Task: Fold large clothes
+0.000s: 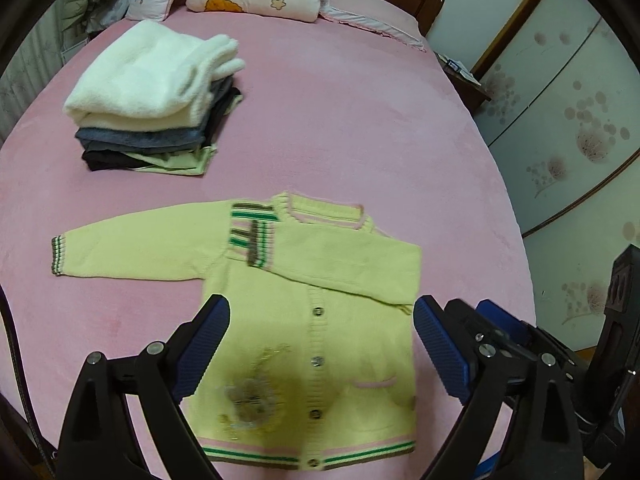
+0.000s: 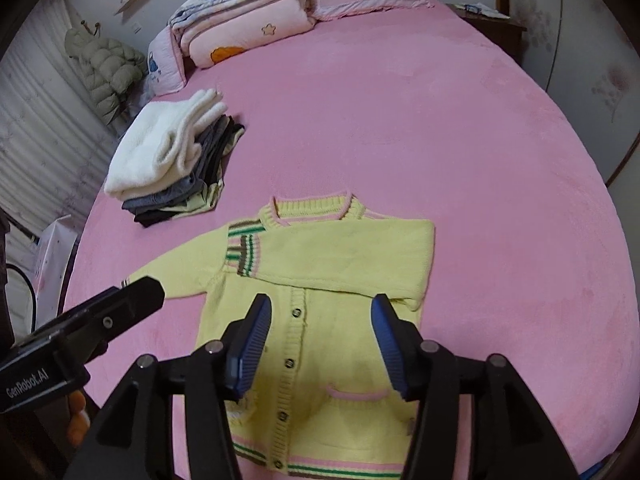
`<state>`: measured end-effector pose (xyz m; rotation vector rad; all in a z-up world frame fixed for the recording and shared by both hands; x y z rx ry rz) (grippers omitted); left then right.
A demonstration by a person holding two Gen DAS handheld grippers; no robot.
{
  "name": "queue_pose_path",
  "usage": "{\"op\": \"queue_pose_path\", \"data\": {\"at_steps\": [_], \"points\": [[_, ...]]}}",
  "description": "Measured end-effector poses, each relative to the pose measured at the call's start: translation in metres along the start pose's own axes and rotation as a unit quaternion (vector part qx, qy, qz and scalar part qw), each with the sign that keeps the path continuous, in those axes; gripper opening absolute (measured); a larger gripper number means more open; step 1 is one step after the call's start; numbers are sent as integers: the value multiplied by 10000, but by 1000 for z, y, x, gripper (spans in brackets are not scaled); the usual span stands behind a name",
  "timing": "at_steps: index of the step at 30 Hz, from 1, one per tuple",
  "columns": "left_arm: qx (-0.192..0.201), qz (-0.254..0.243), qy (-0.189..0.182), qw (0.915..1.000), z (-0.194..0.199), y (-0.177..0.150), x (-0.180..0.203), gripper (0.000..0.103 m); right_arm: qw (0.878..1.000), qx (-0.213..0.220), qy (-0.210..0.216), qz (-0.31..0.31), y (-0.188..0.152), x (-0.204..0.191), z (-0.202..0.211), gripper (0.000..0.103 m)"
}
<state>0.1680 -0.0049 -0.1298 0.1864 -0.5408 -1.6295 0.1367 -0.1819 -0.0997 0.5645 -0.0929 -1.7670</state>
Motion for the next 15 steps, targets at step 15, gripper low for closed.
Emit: {"op": "queue_pose_path", "data": {"at_steps": [15], "points": [[306, 1427, -403, 9885, 35, -52, -193, 101, 9965, 421, 260, 671, -46, -161, -20, 56]]}}
Point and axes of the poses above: each gripper's, at about its wrist camera, not at the fingertips, and z roughly against the way its jaws point, x to its right, y to its top, the point moved 4 cm from there along -z, roughly the way its jaws point, and after that the axes turned 13 degrees about -z, right-handed, at the moved point
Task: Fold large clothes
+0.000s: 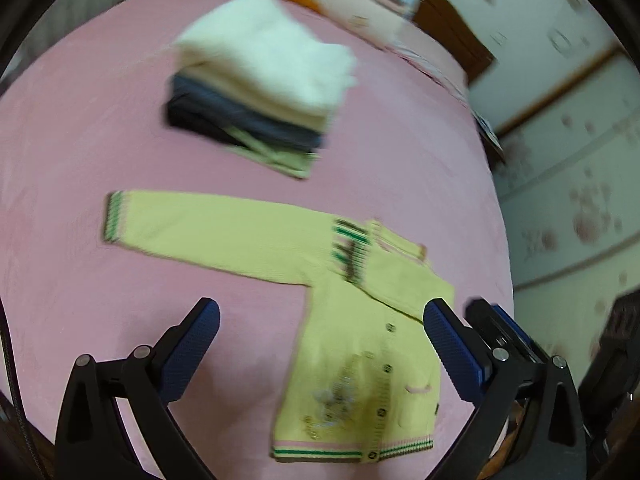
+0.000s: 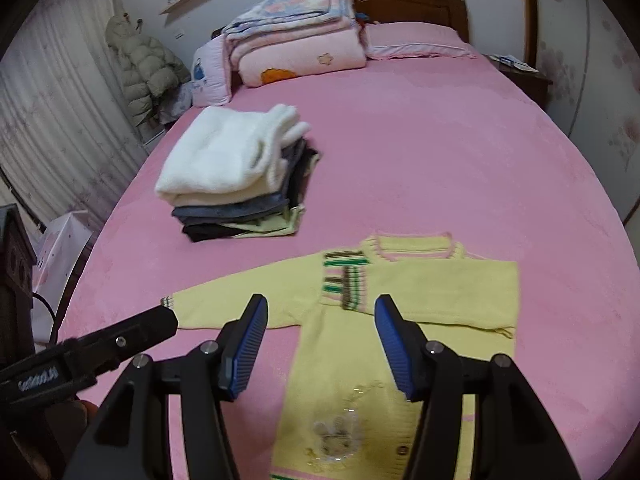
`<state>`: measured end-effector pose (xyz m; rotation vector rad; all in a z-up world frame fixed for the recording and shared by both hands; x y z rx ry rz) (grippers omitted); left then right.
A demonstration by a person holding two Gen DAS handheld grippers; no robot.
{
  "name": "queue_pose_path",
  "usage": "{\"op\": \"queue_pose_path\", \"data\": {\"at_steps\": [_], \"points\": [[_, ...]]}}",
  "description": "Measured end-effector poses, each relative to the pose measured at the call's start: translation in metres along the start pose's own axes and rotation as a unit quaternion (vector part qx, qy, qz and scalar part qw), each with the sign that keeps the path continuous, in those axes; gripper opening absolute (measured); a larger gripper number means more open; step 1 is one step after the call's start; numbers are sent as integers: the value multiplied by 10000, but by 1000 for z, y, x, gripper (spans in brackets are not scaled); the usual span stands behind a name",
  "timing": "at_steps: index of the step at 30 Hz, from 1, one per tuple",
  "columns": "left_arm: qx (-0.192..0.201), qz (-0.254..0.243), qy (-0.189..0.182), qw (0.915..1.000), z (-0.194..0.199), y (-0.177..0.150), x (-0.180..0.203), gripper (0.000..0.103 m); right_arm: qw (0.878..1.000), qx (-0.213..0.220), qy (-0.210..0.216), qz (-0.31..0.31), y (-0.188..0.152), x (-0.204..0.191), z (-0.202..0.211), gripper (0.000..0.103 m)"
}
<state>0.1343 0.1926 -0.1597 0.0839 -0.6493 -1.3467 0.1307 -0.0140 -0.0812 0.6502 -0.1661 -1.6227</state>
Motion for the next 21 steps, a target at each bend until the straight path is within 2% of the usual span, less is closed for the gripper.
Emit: {"op": "queue_pose_path", "data": {"at_steps": [4, 11, 14, 18, 21], "points": [[100, 811, 38, 9967, -15, -7, -77, 101, 9990, -26, -147, 418, -8, -33, -23, 56], [177, 1735, 289, 9843, -65, -24, -170, 101, 9960, -121, -345, 820, -21, -71, -79, 56], [178, 2197, 96, 9754, -90, -35, -195, 97, 9954, -238, -322, 868, -28, -80, -101, 56], [391, 2608, -171, 9645, -114, -43, -214, 86, 9950, -441, -226, 862, -40, -83, -120, 56], [544, 2895, -325, 9551, -128, -43, -222, 86, 9938, -609, -188, 909, -49, -81, -128, 56]]}}
Point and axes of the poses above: each gripper's, at about its wrist camera, not at the fingertips, and z roughly against the way its jaws point, x to its right, y to its top, the point moved 4 cm from there along -z, roughly the way its jaws point, and after that the axes turned 13 degrees about -z, right-handed, at the moved point
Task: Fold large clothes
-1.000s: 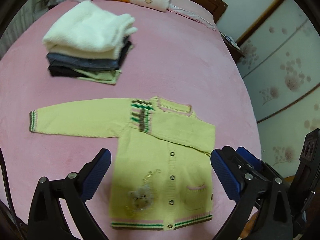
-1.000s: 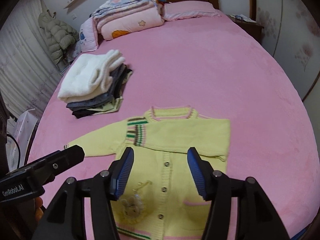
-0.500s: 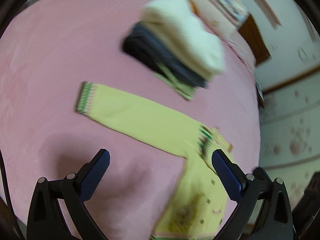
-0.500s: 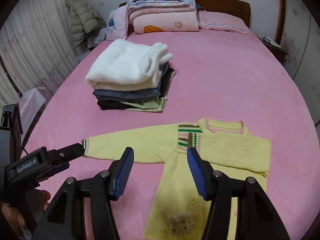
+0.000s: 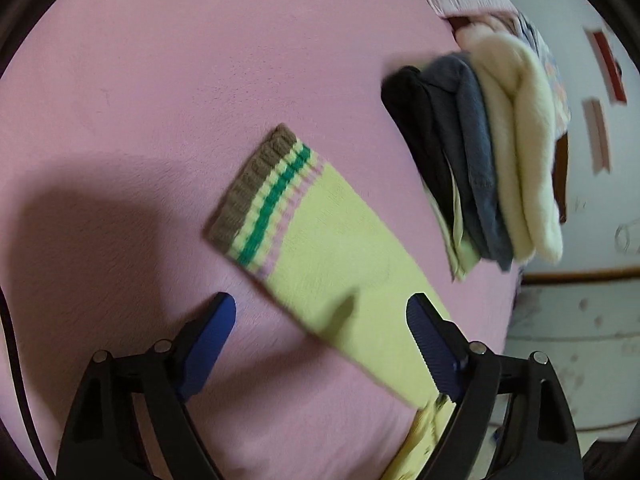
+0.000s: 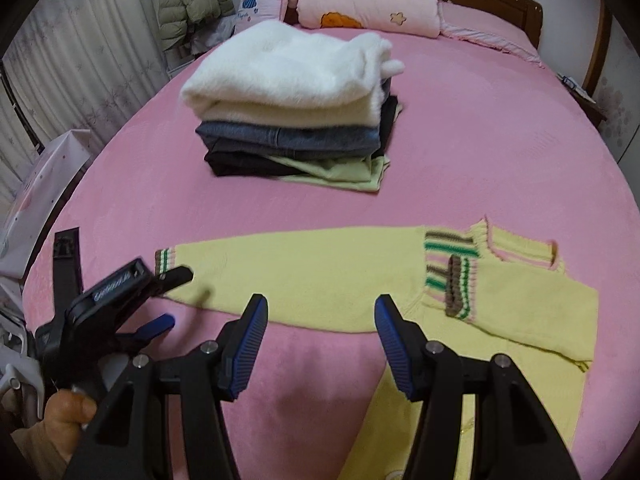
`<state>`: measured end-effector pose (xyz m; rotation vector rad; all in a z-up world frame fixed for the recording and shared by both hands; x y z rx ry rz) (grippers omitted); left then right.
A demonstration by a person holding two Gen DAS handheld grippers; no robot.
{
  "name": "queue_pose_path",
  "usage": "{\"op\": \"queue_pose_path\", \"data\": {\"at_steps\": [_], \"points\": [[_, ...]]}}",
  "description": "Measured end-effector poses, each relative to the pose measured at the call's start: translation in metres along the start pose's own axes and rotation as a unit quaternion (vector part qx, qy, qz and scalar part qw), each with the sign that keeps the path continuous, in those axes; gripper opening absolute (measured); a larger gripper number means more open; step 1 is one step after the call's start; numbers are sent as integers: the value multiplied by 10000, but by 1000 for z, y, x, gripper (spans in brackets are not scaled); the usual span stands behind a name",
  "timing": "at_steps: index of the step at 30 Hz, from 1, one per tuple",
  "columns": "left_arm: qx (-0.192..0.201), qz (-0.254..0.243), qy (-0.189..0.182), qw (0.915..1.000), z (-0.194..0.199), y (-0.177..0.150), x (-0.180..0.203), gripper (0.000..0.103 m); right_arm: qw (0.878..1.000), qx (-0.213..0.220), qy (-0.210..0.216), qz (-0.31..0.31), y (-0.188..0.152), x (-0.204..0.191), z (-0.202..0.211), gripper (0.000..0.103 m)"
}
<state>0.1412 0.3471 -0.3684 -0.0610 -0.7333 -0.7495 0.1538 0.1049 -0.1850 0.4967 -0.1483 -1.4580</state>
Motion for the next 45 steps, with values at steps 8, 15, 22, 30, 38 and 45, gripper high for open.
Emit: {"op": "queue_pose_path", "data": {"at_steps": [8, 15, 22, 30, 38, 45], "points": [[270, -316, 165, 9990, -18, 24, 21, 8, 9993, -262, 81, -250, -11, 17, -13, 55], [642, -2071, -131, 9761, 16, 17, 145, 8, 9986, -161, 50, -492, -12, 48, 3, 55], [335, -3400, -1279, 9311, 5, -58, 306, 8, 9919, 71, -203, -1252, -13, 127, 27, 55], [-309, -4101, -1406, 9006, -88, -167, 391, 18, 9764, 258, -828, -1979, -34, 251, 54, 56], [-1068, -4137, -778, 9008, -151, -218, 373, 62, 9679, 141, -941, -2328, -55, 322, 55, 56], [-315, -4089, 40, 9120, -97, -180, 335, 65, 9746, 134, -516, -2176, -37, 325, 46, 56]]}}
Point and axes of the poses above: each gripper's, at about its wrist camera, not at the fingertips, and z roughly against the way its jaws point, x to its right, y to its top, the point moved 4 cm from there along -z, roughly the way its jaws point, and after that the axes turned 13 degrees about -z, right-handed, at the moved point
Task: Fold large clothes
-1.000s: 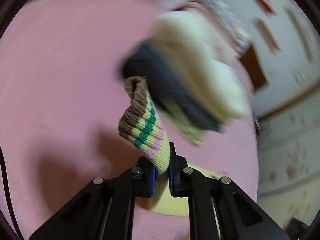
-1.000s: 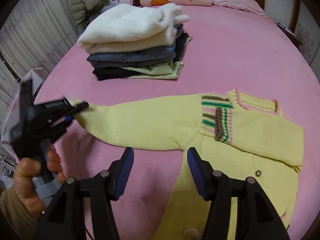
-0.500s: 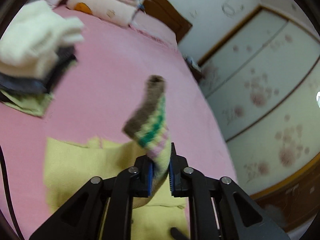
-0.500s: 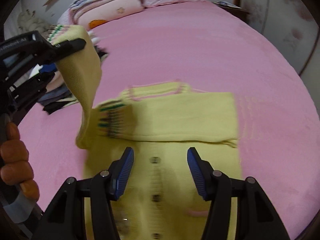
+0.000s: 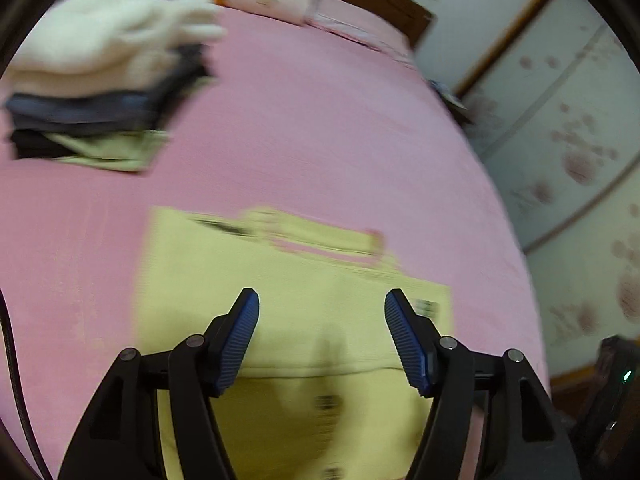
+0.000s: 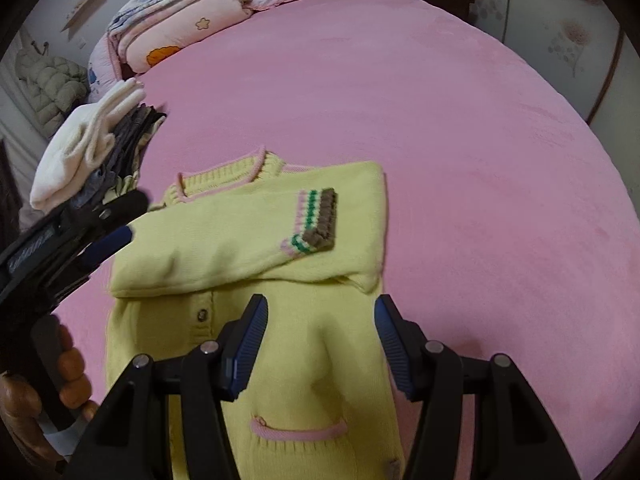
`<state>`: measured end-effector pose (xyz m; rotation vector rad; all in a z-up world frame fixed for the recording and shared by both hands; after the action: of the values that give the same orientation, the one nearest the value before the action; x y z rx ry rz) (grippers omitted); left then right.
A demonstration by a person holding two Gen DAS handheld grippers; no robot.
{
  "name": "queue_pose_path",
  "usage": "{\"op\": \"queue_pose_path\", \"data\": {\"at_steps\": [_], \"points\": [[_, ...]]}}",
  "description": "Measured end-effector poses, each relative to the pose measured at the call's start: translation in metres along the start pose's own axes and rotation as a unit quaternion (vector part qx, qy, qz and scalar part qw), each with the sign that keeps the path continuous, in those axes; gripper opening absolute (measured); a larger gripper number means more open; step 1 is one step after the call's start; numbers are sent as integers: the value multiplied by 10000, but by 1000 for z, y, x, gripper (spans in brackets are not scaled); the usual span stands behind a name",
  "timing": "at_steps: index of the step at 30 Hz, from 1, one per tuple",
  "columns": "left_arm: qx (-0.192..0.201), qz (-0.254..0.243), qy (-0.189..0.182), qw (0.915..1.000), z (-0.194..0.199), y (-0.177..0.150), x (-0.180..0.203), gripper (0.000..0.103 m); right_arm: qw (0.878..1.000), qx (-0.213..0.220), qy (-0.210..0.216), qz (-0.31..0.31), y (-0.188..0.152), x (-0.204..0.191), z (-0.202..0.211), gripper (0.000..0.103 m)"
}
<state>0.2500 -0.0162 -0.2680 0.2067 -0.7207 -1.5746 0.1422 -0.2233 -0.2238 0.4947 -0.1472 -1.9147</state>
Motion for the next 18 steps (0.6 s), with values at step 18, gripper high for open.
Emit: {"op": "queue_pose_path", "data": {"at_steps": [18], "points": [[-581, 288, 973, 9931, -38, -27, -97, 65, 9963, -749, 162, -384, 50, -4, -100, 30]]}}
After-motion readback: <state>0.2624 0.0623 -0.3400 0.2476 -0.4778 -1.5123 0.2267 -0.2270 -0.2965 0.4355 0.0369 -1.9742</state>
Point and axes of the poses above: each gripper's, at about its wrist camera, not at the fingertips, and z roughly against the way its jaws point, x to its right, y to its top, the point moved 4 cm from there along -z, roughly the way its jaws point, and after that the axes turned 13 degrees about -z, right-handed, at the moved point
